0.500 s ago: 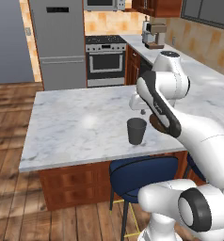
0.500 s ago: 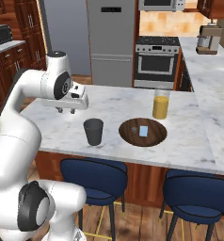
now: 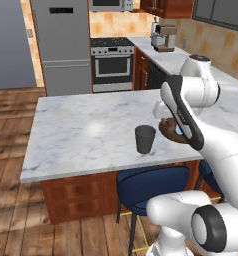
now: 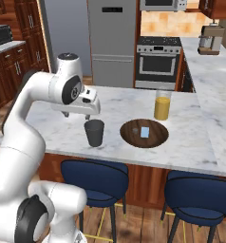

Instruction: There are two ice cubes in the ice bowl. Place both ice cubes in the glass cup.

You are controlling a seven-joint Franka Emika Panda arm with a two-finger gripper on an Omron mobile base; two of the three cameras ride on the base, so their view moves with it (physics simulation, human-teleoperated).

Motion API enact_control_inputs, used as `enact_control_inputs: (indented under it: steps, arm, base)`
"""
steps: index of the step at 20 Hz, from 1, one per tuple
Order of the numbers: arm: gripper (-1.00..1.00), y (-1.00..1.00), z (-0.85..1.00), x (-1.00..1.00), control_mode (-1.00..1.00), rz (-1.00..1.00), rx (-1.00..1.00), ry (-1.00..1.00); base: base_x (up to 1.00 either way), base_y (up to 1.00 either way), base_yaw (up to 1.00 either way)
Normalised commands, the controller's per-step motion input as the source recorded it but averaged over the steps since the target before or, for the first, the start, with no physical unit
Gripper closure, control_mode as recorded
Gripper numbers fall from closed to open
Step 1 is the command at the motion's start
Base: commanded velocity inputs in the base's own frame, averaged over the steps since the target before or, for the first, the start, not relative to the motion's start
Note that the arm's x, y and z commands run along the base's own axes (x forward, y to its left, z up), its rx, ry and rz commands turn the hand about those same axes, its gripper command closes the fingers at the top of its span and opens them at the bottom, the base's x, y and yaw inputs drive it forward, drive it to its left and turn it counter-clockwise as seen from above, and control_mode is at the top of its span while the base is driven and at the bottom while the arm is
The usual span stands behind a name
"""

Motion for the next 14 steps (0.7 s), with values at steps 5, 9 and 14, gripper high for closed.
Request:
enact_control_inputs:
  steps: [5,9,14]
  arm:
    - [-1.00,-0.75,0.00,-0.19,-1.00,-0.03,0.00,0.00]
    - [-1.00,-0.76,0.00,-0.16,-1.00,0.00,0.00,0.00]
    - [-1.00,-0.55,0.00,-0.03,-1.00,0.00,0.00,0.00]
  base:
    - [0.00,0.00,0.00]
    - [0.00,0.00,0.00]
    - [0.00,0.00,0.00]
